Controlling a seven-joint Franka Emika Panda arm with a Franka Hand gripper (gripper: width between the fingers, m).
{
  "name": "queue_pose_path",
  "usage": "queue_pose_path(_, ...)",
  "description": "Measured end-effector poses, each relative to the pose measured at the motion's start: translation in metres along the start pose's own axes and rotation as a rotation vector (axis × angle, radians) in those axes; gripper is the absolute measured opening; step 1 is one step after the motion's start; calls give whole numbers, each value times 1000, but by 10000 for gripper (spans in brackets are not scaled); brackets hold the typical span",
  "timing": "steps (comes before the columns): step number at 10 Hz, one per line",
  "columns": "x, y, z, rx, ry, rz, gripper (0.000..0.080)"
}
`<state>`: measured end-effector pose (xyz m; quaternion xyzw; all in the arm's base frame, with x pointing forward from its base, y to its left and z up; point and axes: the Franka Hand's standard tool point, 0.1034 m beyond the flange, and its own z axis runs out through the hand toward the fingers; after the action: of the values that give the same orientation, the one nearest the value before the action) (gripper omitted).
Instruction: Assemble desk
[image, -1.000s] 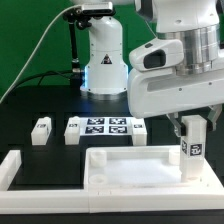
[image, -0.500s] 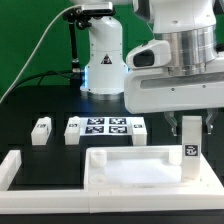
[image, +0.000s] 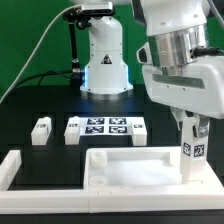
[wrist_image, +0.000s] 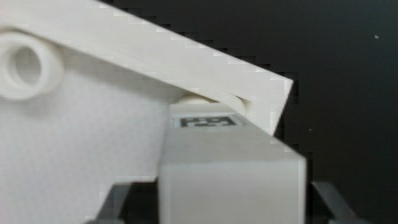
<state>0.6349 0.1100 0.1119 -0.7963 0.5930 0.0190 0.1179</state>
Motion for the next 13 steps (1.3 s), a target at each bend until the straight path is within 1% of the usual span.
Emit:
queue_pose_path(2, -1, 0, 0, 0, -3, -21, 295)
queue_pose_path(3, 0, 0, 1, 1, -3, -99, 393)
queue_pose_path(4, 5, -2, 2, 3, -1, -319, 393)
queue_pose_path(5, 1, -2, 3, -13, -2, -506, 562)
queue_pose_path(6, -7, -1, 4, -28, -13, -613, 636)
queue_pose_path(7, -13, -1, 5, -30, -15, -632, 636)
queue_pose_path(10, -9, -1, 5, -31, -16, -891, 649)
queue_pose_path(11, -3, 0, 4, -39, -11, -1123, 649)
queue_pose_path(12, -7, -2, 4, -101, 10, -1437, 649)
queue_pose_path(13, -12, -2, 5, -107, 10, -1466, 649)
